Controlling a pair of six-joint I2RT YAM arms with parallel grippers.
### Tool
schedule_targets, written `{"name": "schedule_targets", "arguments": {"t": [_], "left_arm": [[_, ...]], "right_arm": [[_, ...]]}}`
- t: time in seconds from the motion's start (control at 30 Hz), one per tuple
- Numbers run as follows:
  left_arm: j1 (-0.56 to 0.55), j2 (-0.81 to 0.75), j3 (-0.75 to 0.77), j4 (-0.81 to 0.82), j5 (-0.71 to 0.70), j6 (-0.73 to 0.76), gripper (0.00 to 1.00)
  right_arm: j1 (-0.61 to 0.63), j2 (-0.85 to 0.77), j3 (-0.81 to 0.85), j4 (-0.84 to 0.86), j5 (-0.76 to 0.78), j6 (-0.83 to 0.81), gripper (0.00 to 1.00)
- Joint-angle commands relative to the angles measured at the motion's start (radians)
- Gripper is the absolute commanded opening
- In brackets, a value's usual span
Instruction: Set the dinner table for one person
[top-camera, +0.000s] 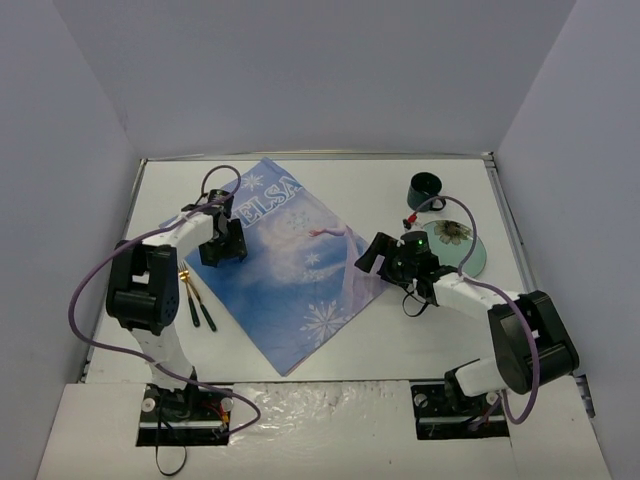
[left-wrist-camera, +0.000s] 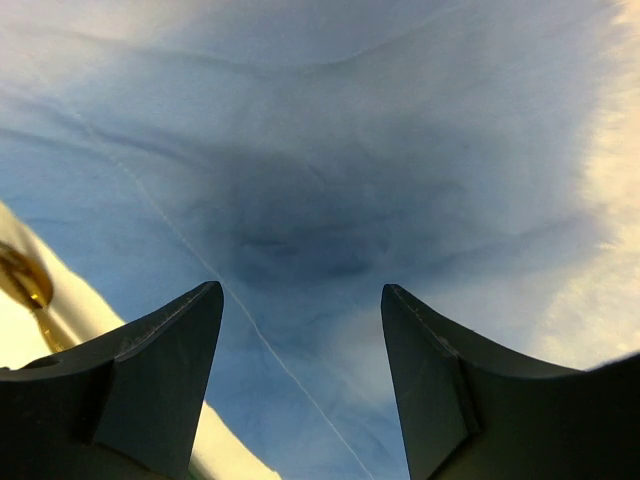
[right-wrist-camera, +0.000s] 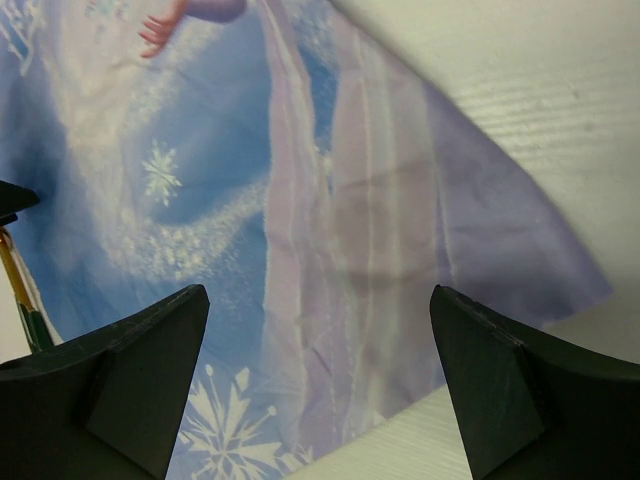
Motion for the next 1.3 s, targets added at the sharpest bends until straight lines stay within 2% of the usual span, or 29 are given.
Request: {"name": "schedule_targets", "arguments": {"t": [0.0, 0.3, 0.53, 0.6, 0.67, 0.8, 0.97, 1.13, 1.27], "left_arm": [[0.017, 0.030, 0.033, 0.017, -0.002, 0.008, 0.60], [0.037, 0.063, 0.023, -0.011, -0.023, -0.018, 0.60], [0.037, 0.018, 0.155, -0.084, 0.022, -0.005, 0.61], [0.037, -0.007, 0.190, -0.117, 0.063, -0.005, 0.61], [0.037, -0.047, 0.223, -0.136, 0.081, -0.004, 0.65], [0.036, -0.160, 0.234, -0.146, 0.113, 0.021, 0.75], [0.036, -0.319, 0.164, -0.156, 0.119, 0.073, 0.95], [0.037, -0.511, -0.036, -0.069, 0.172, 0.096, 0.97], [0.037, -0.650, -0.216, 0.032, 0.232, 0.100, 0.97]], "right_arm": [[-0.033, 0.007, -0.054, 0.110, -0.016, 0.015, 0.89], [-0.075, -0.100, -0.085, -0.002, 0.058, -0.009, 0.90], [-0.091, -0.263, 0.040, -0.171, 0.132, -0.064, 0.91], [-0.113, -0.306, 0.061, -0.204, 0.139, -0.054, 0.96], [-0.145, -0.338, 0.067, -0.224, 0.149, -0.029, 1.00], [-0.219, -0.389, 0.054, -0.279, 0.171, 0.008, 1.00], [-0.354, -0.444, -0.012, -0.323, 0.125, 0.070, 1.00], [-0.512, -0.486, -0.100, -0.362, 0.090, 0.112, 1.00], [-0.560, -0.485, -0.130, -0.359, 0.091, 0.136, 1.00]]}}
